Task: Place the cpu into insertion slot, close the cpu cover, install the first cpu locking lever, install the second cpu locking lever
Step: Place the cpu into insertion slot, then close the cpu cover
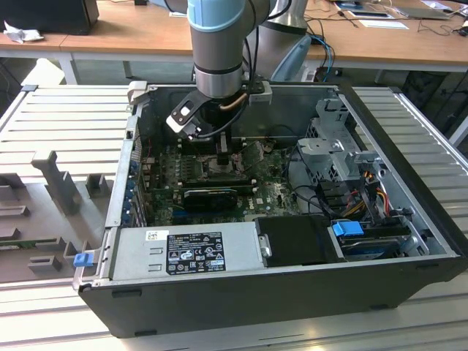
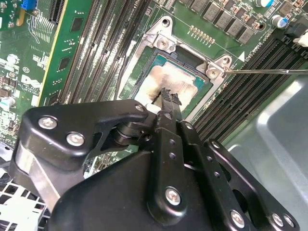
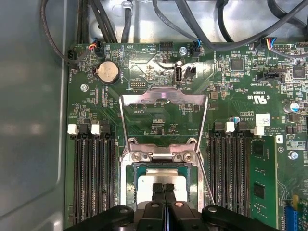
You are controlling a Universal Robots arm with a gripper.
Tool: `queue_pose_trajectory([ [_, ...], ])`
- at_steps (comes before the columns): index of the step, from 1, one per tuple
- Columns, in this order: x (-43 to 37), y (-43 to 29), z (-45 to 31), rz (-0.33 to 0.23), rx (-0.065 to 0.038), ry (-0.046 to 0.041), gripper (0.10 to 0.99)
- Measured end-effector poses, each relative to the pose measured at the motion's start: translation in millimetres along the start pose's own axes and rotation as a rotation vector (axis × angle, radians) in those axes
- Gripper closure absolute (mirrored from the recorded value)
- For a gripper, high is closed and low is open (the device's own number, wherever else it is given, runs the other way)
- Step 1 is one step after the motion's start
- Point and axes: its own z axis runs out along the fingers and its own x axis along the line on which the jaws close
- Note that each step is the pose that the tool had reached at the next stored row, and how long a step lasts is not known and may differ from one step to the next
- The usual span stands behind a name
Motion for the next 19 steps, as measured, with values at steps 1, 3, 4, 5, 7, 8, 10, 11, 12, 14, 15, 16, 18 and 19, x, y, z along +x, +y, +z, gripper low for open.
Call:
queue_pose_trajectory([
  [1, 0.0, 0.0, -0.1, 0.0, 0.0, 0.0, 0.98],
  [3, 0.0, 0.0, -0.3, 0.0, 0.0, -0.0004, 0.98],
  [4, 0.0, 0.0, -0.3, 0.0, 0.0, -0.0005, 0.98],
  [5, 0.0, 0.1, -0.4, 0.0, 0.0, -0.0004, 0.98],
  [7, 0.0, 0.1, -0.9, 0.0, 0.0, -0.0008, 0.98],
  [8, 0.0, 0.1, -1.2, 0.0, 0.0, -0.0009, 0.98],
  [10, 0.0, 0.1, -1.6, 0.0, 0.0, -0.0008, 0.98],
  [11, 0.1, 0.1, -1.6, 0.0, 0.0, -0.0006, 0.98],
  [12, 0.0, 0.2, -1.7, 0.0, 0.0, -0.0008, 0.98],
  [14, -0.1, 4.4, -1.4, 0.0, 0.006, 0.0003, 0.98],
  [15, -0.1, 5.5, -1.3, 0.0, 0.006, 0.0004, 0.98],
  [16, -0.2, 7.1, -1.2, 0.0, 0.007, 0.0005, 0.98],
  [18, -0.2, 7.9, -1.1, 0.0, 0.007, 0.0008, 0.98],
  [19, -0.2, 7.9, -1.1, 0.0, 0.007, 0.001, 0.98],
])
